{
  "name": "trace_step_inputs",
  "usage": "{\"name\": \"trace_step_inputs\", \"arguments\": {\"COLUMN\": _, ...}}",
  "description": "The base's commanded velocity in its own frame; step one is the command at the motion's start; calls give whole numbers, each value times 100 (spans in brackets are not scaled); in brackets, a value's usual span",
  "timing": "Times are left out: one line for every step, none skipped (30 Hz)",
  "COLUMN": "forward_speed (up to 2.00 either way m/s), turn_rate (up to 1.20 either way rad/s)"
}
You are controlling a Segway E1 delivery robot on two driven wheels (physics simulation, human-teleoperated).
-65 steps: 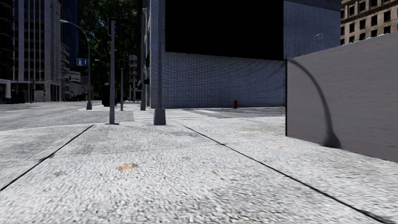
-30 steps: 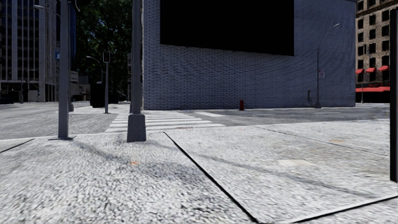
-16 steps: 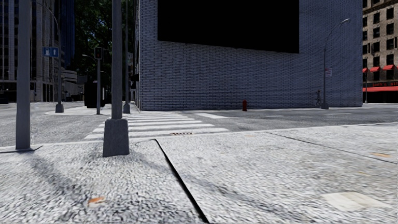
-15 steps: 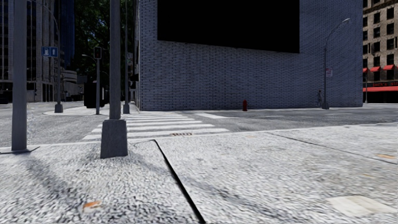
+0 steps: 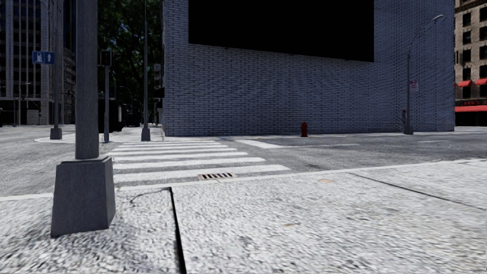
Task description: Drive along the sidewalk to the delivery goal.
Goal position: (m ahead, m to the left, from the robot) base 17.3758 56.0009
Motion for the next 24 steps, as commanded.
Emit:
{"name": "trace_step_inputs", "arguments": {"forward_speed": 200, "turn_rate": 24}}
{"name": "trace_step_inputs", "arguments": {"forward_speed": 200, "turn_rate": 24}}
{"name": "trace_step_inputs", "arguments": {"forward_speed": 200, "turn_rate": 26}}
{"name": "trace_step_inputs", "arguments": {"forward_speed": 200, "turn_rate": 26}}
{"name": "trace_step_inputs", "arguments": {"forward_speed": 200, "turn_rate": 27}}
{"name": "trace_step_inputs", "arguments": {"forward_speed": 200, "turn_rate": 27}}
{"name": "trace_step_inputs", "arguments": {"forward_speed": 200, "turn_rate": 27}}
{"name": "trace_step_inputs", "arguments": {"forward_speed": 200, "turn_rate": 27}}
{"name": "trace_step_inputs", "arguments": {"forward_speed": 200, "turn_rate": 27}}
{"name": "trace_step_inputs", "arguments": {"forward_speed": 200, "turn_rate": 30}}
{"name": "trace_step_inputs", "arguments": {"forward_speed": 200, "turn_rate": 30}}
{"name": "trace_step_inputs", "arguments": {"forward_speed": 200, "turn_rate": 35}}
{"name": "trace_step_inputs", "arguments": {"forward_speed": 200, "turn_rate": 37}}
{"name": "trace_step_inputs", "arguments": {"forward_speed": 200, "turn_rate": 37}}
{"name": "trace_step_inputs", "arguments": {"forward_speed": 200, "turn_rate": 38}}
{"name": "trace_step_inputs", "arguments": {"forward_speed": 200, "turn_rate": 38}}
{"name": "trace_step_inputs", "arguments": {"forward_speed": 200, "turn_rate": 38}}
{"name": "trace_step_inputs", "arguments": {"forward_speed": 200, "turn_rate": 38}}
{"name": "trace_step_inputs", "arguments": {"forward_speed": 200, "turn_rate": 38}}
{"name": "trace_step_inputs", "arguments": {"forward_speed": 200, "turn_rate": 38}}
{"name": "trace_step_inputs", "arguments": {"forward_speed": 200, "turn_rate": 38}}
{"name": "trace_step_inputs", "arguments": {"forward_speed": 200, "turn_rate": 38}}
{"name": "trace_step_inputs", "arguments": {"forward_speed": 200, "turn_rate": 38}}
{"name": "trace_step_inputs", "arguments": {"forward_speed": 200, "turn_rate": 38}}
